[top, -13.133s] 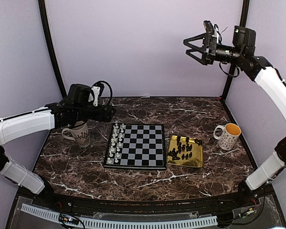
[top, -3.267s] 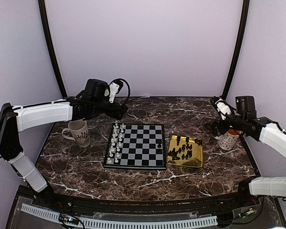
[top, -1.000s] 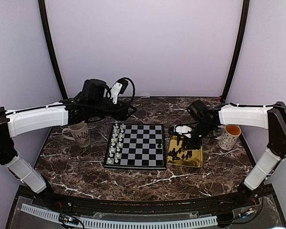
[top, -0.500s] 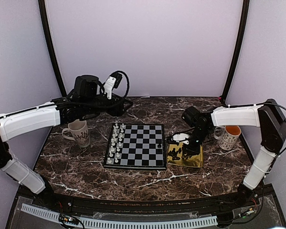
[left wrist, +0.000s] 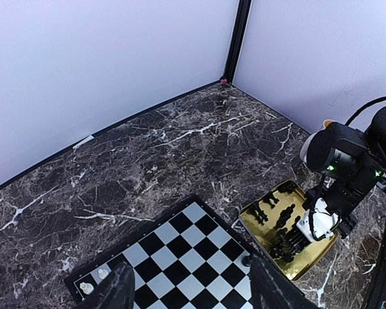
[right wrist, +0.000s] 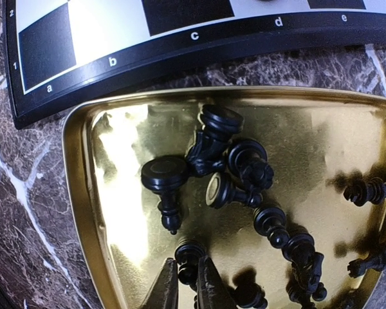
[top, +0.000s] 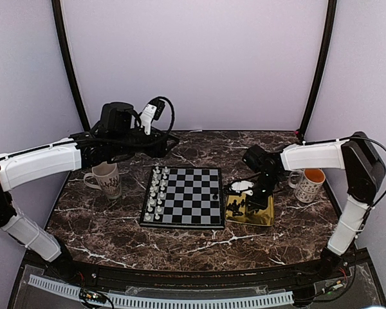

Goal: Set up the chess pieces on the board
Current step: Pick up the pawn from the storage box.

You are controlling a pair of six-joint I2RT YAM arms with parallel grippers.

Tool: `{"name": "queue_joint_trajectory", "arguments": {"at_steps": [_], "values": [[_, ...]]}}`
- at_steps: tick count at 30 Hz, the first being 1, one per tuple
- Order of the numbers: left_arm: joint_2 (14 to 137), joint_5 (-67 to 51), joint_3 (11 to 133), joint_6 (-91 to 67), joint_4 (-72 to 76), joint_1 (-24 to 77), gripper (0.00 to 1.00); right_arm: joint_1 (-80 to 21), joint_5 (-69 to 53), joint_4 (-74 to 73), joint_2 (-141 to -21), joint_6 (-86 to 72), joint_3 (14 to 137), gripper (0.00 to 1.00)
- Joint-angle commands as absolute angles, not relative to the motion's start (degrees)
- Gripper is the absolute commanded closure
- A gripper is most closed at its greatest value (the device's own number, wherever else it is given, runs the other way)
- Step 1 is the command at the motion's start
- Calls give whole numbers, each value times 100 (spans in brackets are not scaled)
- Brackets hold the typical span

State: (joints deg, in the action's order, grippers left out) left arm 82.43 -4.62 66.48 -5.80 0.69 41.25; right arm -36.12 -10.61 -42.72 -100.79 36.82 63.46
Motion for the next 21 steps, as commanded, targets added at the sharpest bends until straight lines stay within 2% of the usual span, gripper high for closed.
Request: {"name": "queue_joint_trajectory", "arguments": {"at_steps": [1, 6, 14, 21], "values": [[8156, -423, 6573, -521, 123, 4113, 37, -3667, -987, -4201, -10180, 3548, 6549, 92], [8174, -410, 6574, -506, 114, 4109, 37, -3669, -1117, -4353, -10072, 3546, 6565, 99], [8175, -420, 6565, -533, 130, 4106, 37, -3674, -1860, -4793, -9765, 3569, 7111, 100], [8097, -58, 6502, -636, 176, 4111, 37, -3976, -1430, -4904, -10095, 3437, 7790, 100]]}}
